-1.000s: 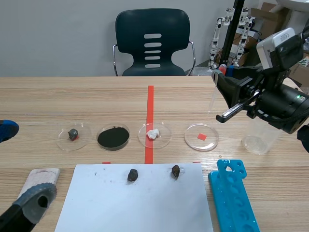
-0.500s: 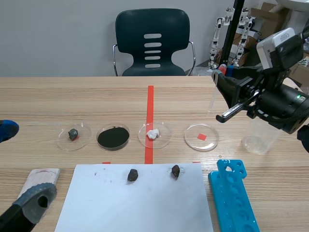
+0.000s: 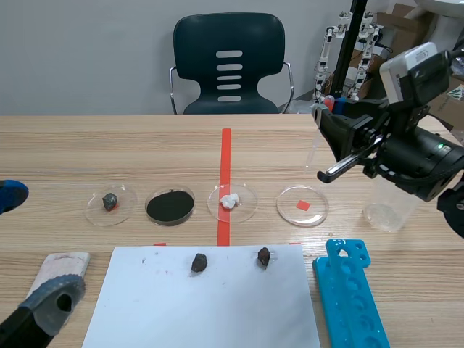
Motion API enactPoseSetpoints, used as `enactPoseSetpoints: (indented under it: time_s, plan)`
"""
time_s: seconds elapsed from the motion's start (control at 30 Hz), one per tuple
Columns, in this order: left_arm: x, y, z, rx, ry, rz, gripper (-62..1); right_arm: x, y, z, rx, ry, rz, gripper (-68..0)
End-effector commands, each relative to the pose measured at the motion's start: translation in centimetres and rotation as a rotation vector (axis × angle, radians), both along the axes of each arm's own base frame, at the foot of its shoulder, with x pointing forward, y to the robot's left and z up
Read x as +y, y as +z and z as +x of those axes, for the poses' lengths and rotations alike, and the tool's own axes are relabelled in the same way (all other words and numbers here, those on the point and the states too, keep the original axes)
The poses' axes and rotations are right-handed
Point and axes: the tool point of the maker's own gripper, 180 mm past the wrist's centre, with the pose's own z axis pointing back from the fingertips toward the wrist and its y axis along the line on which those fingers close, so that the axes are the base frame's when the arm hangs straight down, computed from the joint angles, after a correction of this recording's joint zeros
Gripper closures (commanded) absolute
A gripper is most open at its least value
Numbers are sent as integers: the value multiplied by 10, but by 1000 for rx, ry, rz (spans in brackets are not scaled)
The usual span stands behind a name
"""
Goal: Squeeze the dropper onto the mineral
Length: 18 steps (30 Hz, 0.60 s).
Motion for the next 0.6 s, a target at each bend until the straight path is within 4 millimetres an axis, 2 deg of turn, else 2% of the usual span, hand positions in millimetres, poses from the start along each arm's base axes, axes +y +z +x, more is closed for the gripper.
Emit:
enactPoseSetpoints:
  time_s: [0.0, 0.2, 0.57]
  plan:
    - [0, 9, 1, -23, 4, -21, -623, 1, 21, 7, -59, -1, 26, -88]
    - [0, 9, 1, -23, 4, -21, -623, 11, 27, 16, -58, -1, 41, -88]
    - [0, 9, 1, -23, 4, -21, -623, 52, 31, 20, -42, 72, 55, -88]
